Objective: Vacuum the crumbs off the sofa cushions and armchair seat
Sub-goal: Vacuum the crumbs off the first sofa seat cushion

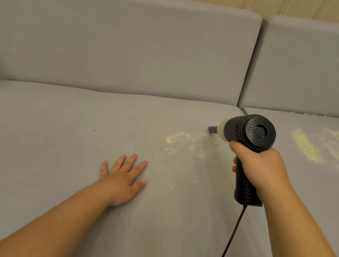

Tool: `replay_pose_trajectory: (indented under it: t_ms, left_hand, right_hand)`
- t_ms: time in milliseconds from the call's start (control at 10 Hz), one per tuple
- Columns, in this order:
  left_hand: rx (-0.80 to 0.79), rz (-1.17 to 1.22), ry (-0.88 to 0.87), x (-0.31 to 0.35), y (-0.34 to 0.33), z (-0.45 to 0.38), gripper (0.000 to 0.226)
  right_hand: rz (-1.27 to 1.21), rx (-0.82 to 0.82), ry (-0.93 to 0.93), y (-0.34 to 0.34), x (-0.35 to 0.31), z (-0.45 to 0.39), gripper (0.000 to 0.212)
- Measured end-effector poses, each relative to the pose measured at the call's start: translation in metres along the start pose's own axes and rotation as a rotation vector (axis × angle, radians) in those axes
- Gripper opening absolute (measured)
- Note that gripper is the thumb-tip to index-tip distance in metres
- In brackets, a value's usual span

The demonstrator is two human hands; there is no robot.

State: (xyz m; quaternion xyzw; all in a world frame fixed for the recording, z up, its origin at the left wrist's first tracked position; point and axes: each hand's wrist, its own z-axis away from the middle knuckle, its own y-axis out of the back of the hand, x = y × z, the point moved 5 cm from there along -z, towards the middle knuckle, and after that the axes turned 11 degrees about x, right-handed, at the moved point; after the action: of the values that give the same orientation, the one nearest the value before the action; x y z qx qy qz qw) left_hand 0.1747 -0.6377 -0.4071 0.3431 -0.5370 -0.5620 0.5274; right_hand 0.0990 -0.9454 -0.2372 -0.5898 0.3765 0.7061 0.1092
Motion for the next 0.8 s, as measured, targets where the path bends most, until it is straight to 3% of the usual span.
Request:
replay_pose_trajectory:
  t_ms: [500,700,800]
  left_hand:
    - [0.001,-0.021,-0.004,0.000,-0.001,0.002,0.065]
    - [-0.018,-0.025,-0.019,0.005,-0.001,0.012,0.065]
    - [-0.023,-0.021,-0.036,0.015,0.001,0.018,0.066]
  right_hand:
    - [0.046,-0.027,0.018,0.011,0.002,0.004,0.009]
    - [0.048,-0.173,-0.011,0.016,0.002,0.017,0.015]
    - [0.043,-0.100,0.008,0.020,0.010,0.026,0.014]
